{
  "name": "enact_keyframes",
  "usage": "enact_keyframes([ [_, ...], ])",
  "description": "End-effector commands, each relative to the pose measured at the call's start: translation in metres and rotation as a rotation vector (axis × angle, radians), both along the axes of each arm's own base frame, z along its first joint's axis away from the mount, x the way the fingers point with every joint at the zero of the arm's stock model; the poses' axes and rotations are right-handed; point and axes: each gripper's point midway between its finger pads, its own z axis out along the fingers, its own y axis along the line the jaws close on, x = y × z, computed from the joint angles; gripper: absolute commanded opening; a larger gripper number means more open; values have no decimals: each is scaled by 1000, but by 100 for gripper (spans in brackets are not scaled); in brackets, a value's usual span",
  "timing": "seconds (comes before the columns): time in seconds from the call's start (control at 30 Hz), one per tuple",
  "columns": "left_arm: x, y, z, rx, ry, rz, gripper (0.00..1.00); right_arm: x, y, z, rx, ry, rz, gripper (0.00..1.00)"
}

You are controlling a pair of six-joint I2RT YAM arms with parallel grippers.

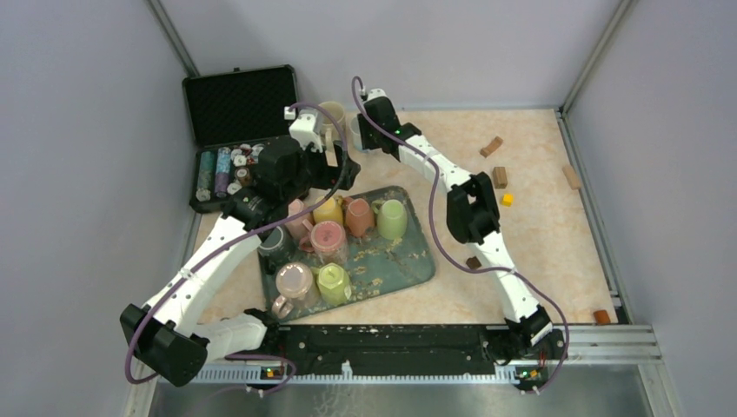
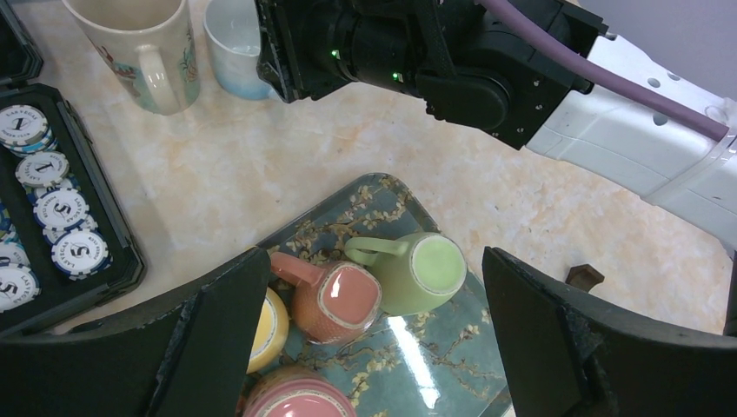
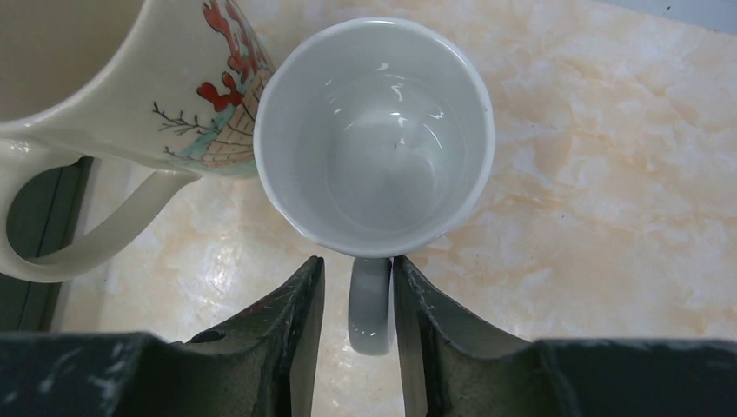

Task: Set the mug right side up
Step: Place the cup at the corner of the board.

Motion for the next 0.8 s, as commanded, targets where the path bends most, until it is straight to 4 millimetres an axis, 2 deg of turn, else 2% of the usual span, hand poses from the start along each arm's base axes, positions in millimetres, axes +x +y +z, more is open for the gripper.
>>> enact_keyframes([
  [0.0, -3, 0, 11, -21, -29, -10, 99, 9, 17, 42, 80, -96, 15, 37],
  [0.1, -3, 1, 10, -19, -30, -6, 99, 8, 15, 46, 78, -95, 13, 43],
  [0.23, -6, 0, 11, -21, -36, -20, 99, 4, 6, 62, 71, -95, -21, 56],
  [0.4, -9, -4, 9, -16, -41, -56, 99, -8, -2, 93, 102, -102, -40, 76],
  [0.47, -11, -6, 9, -18, -47, -75, 99, -14, -7, 110, 120, -108, -47, 82],
  [0.57, -14, -13, 5, -18, -39, -118, 99, -25, -15, 122, 124, -97, -68, 88],
  [0.63, -16, -19, -1, -19, -23, -157, 99, -32, -24, 126, 117, -81, -88, 91],
  [0.7, -18, -24, -9, -12, -6, -190, 99, -41, -33, 128, 112, -65, -107, 98],
  [0.77, -19, -29, -16, 1, 9, -212, 99, -49, -45, 130, 112, -52, -132, 99],
])
